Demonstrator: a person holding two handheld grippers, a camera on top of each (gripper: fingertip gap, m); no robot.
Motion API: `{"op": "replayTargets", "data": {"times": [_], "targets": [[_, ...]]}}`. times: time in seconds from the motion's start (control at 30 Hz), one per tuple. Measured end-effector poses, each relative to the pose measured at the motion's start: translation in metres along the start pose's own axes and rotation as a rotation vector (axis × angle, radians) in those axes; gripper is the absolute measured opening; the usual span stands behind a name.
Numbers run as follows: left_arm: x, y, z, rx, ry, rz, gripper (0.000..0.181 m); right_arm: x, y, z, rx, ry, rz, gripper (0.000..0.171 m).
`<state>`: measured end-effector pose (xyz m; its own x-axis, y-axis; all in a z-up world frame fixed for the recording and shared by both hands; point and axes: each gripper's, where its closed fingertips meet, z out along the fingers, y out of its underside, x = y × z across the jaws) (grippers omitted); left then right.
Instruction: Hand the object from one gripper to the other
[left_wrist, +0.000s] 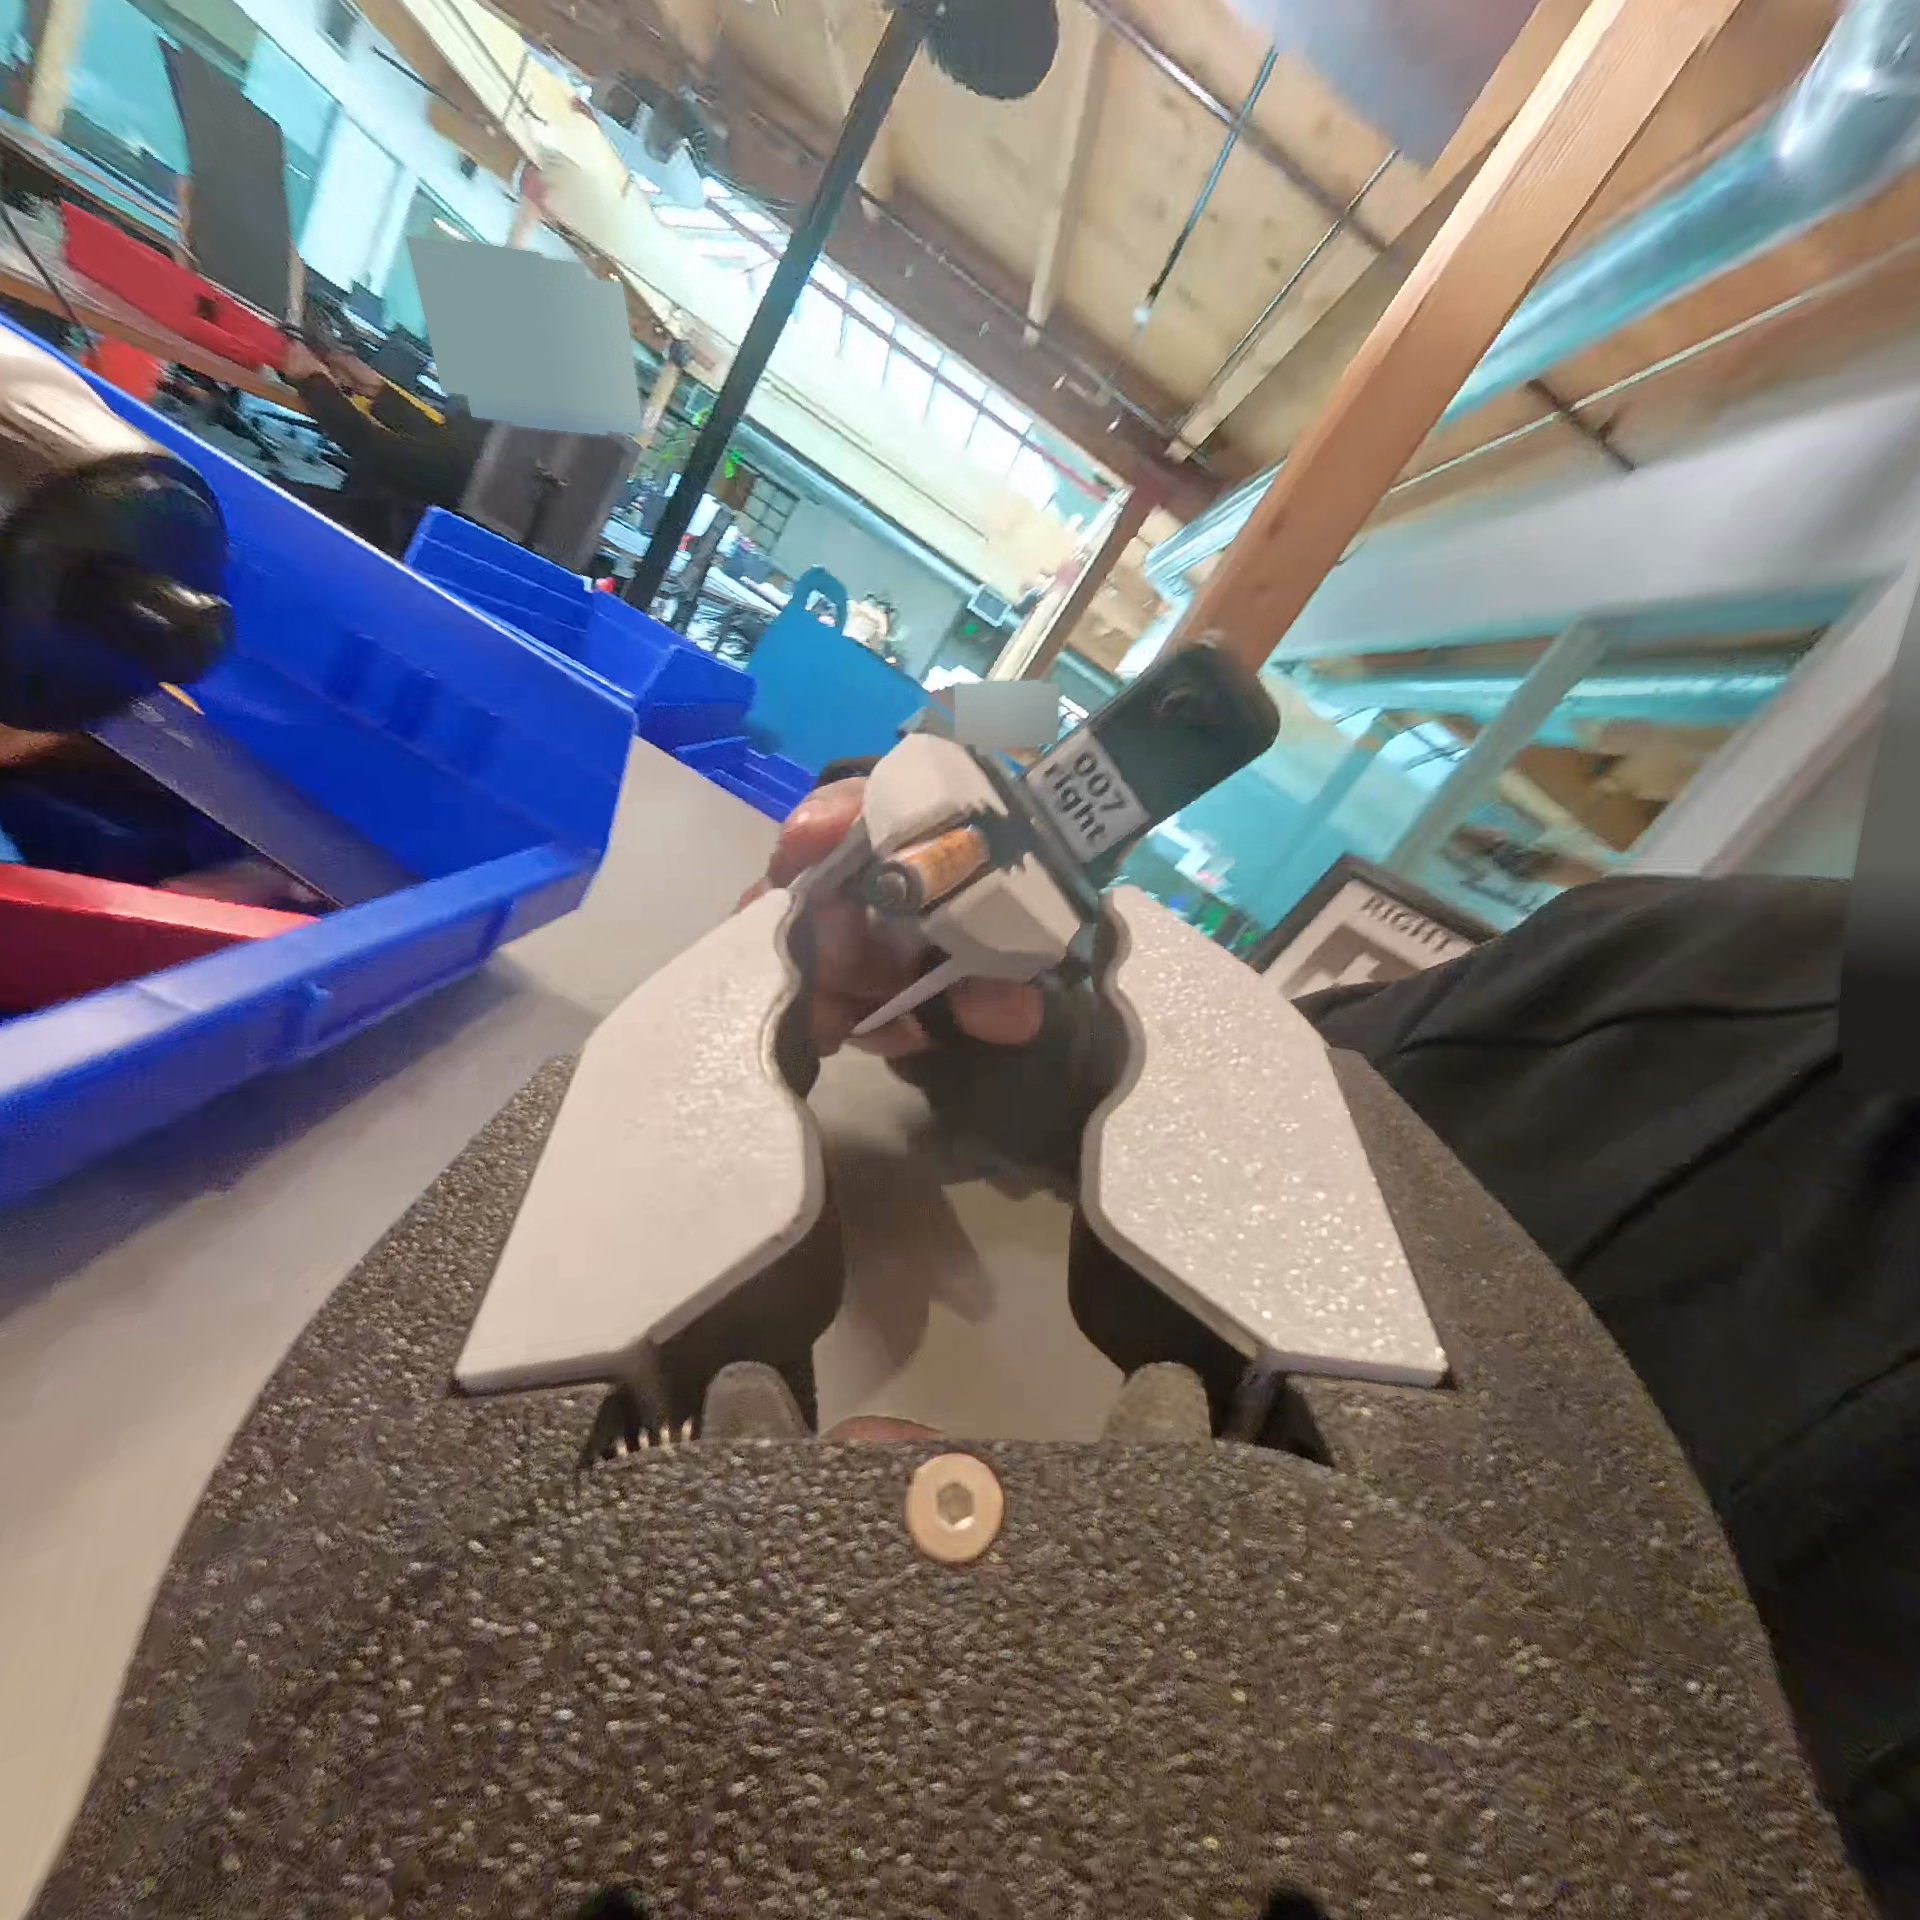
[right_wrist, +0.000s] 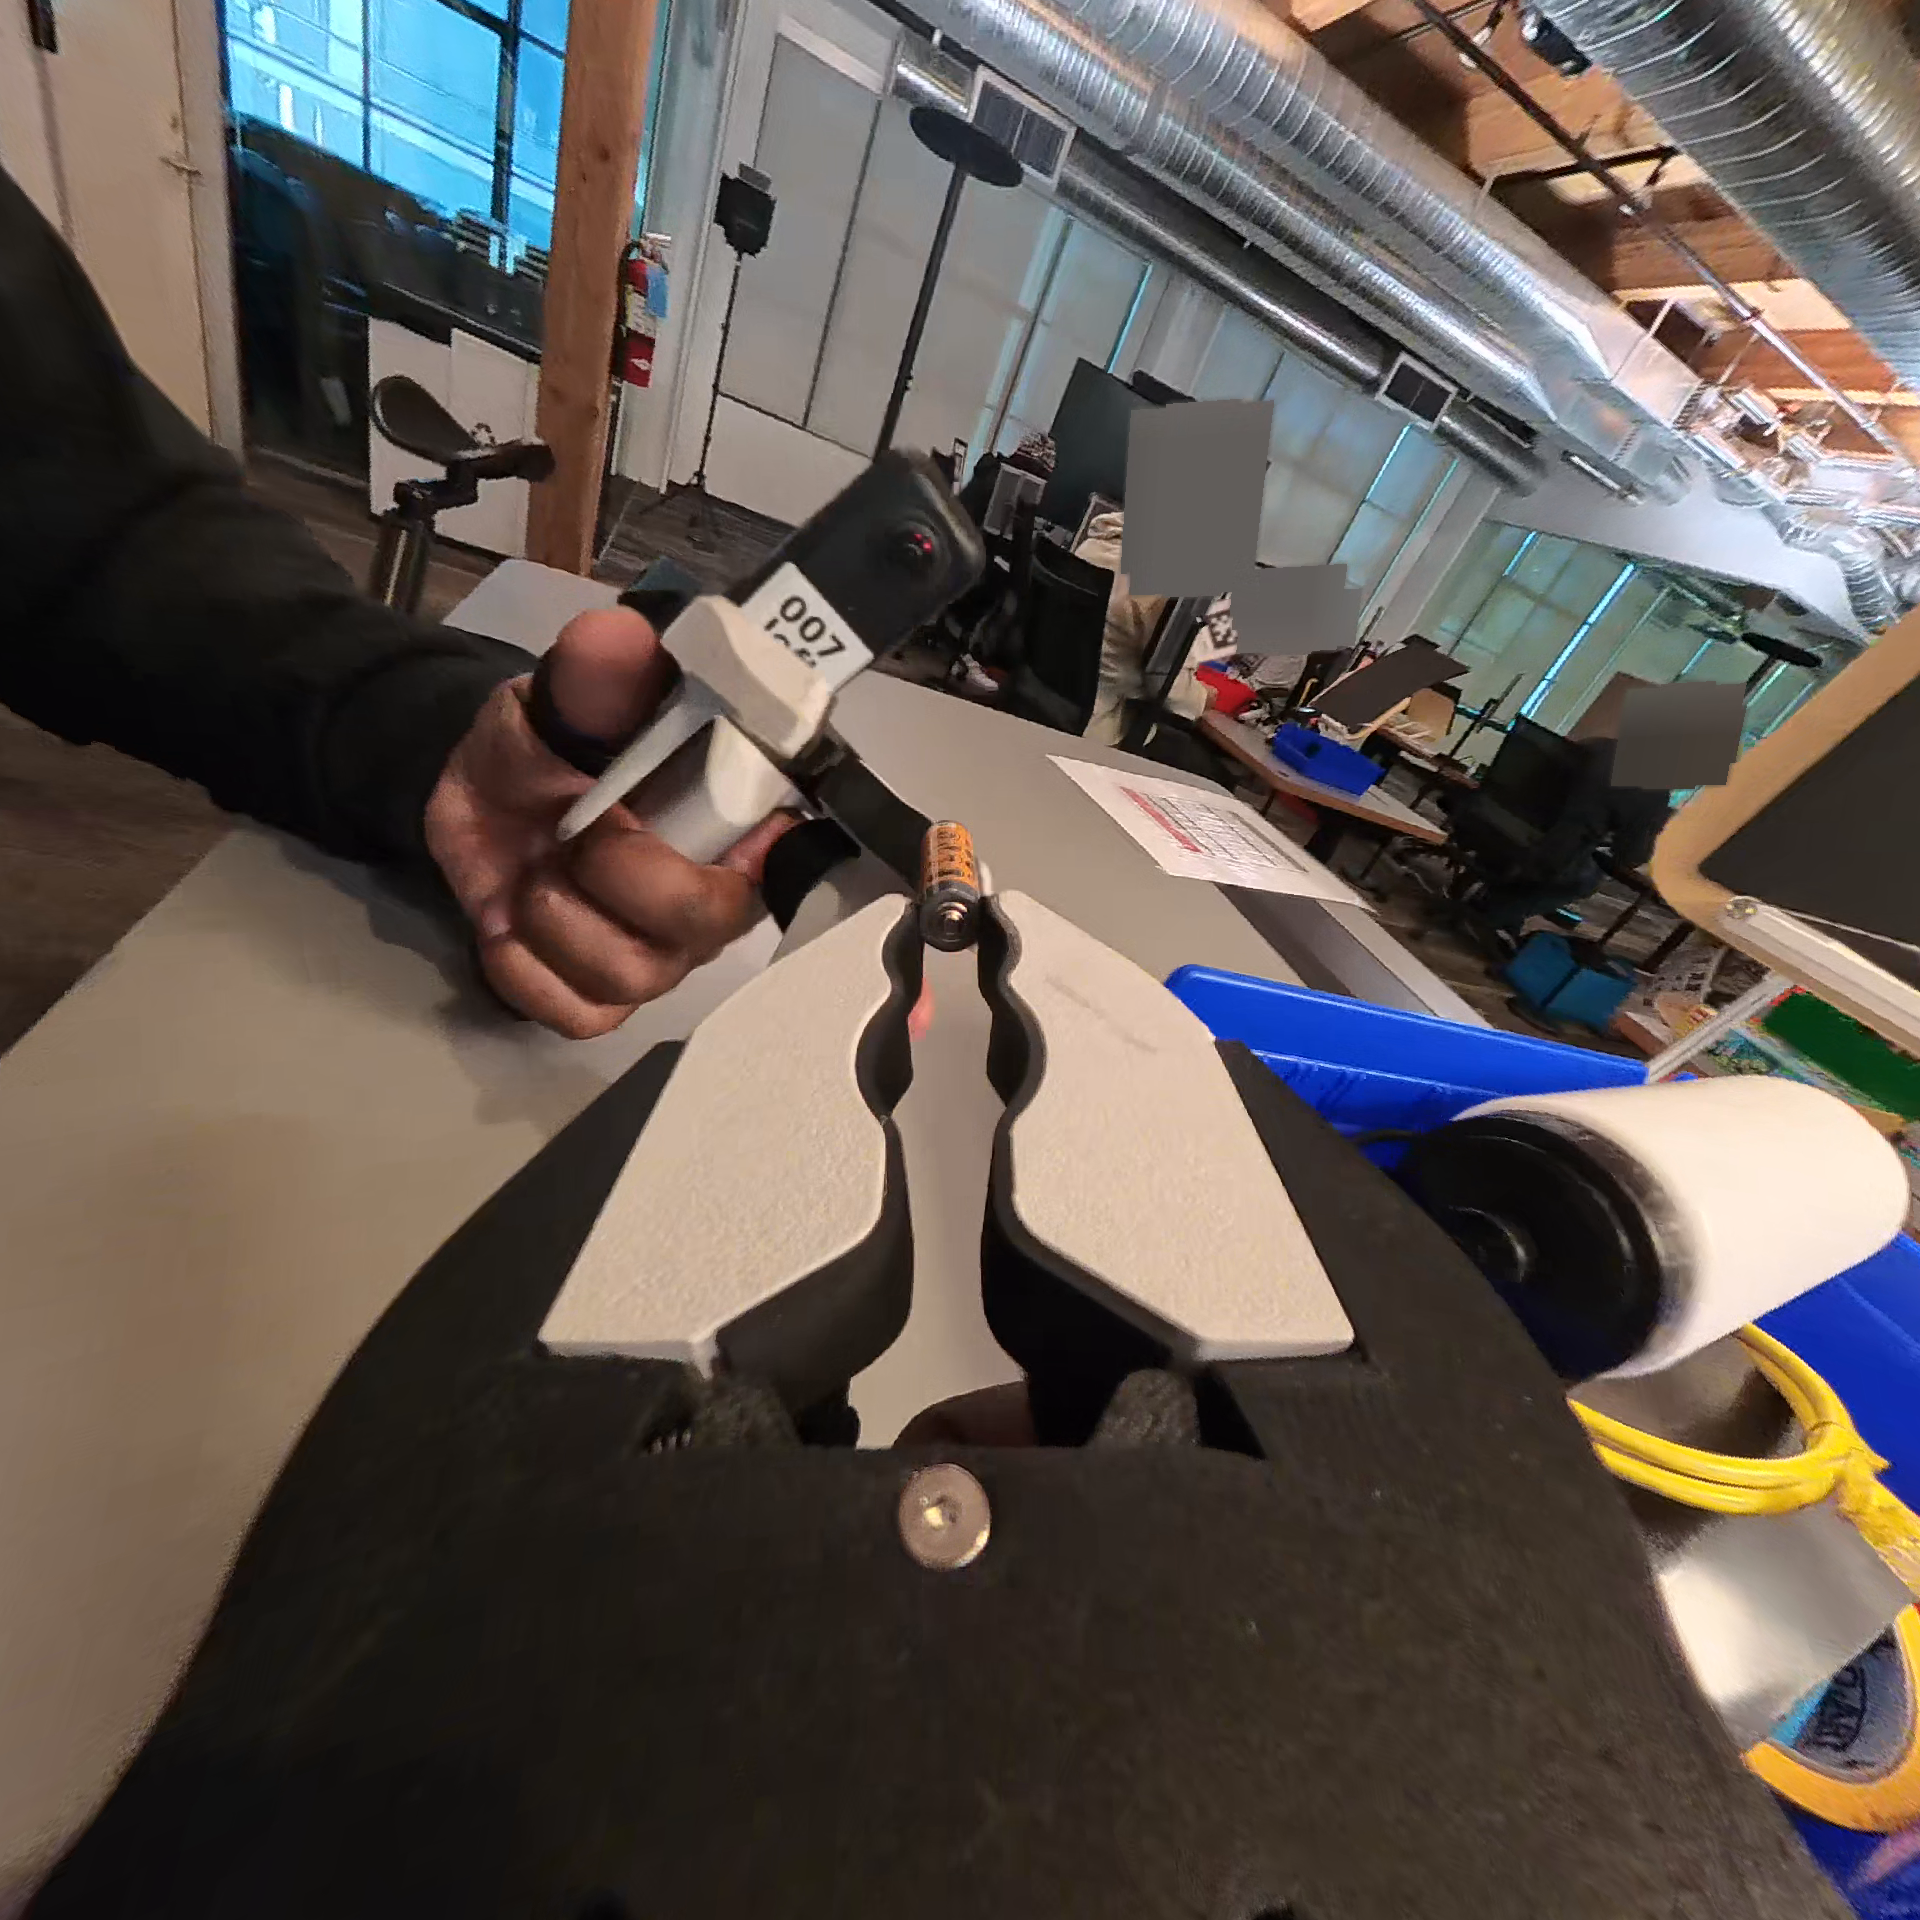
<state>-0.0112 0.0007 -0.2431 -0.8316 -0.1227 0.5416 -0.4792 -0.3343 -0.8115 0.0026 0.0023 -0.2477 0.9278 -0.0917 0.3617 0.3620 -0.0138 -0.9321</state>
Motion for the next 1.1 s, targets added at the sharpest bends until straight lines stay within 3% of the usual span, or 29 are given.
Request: {"op": "replayTargets", "data": {"times": [0.17,0.33,0.4,0.53,0.63,0.83,0.9,0.97,1.1], "targets": [[-0.009,0.004,0.0,0.026,-0.011,-0.093,0.017,-0.015,0.008,0.013,-0.025,0.002,-0.074,0.01],[-0.018,0.008,-0.003,-0.037,-0.096,0.006,0.016,-0.014,0.016,0.016,-0.069,0.046,-0.152,0.011],[-0.029,0.006,-0.008,-0.087,-0.241,0.194,0.013,-0.01,0.023,0.015,-0.131,0.099,-0.255,0.016],[-0.04,-0.01,-0.024,-0.197,-0.544,0.782,0.012,0.002,0.038,0.013,-0.28,0.192,-0.478,0.027],[-0.033,-0.011,-0.021,-0.247,-0.606,1.046,0.012,-0.002,0.041,0.017,-0.31,0.201,-0.523,0.029],[-0.027,0.013,-0.008,-0.326,-0.541,1.141,0.012,-0.003,0.041,0.024,-0.323,0.258,-0.52,0.03],[-0.025,0.017,-0.005,-0.324,-0.521,1.137,0.012,-0.001,0.041,0.024,-0.323,0.279,-0.519,0.012],[-0.023,0.016,-0.003,-0.299,-0.508,1.137,0.012,-0.002,0.041,0.025,-0.314,0.278,-0.499,0.011],[-0.021,0.004,-0.006,-0.207,-0.493,1.023,0.025,0.004,0.034,0.025,-0.241,0.275,-0.252,0.011]]}}
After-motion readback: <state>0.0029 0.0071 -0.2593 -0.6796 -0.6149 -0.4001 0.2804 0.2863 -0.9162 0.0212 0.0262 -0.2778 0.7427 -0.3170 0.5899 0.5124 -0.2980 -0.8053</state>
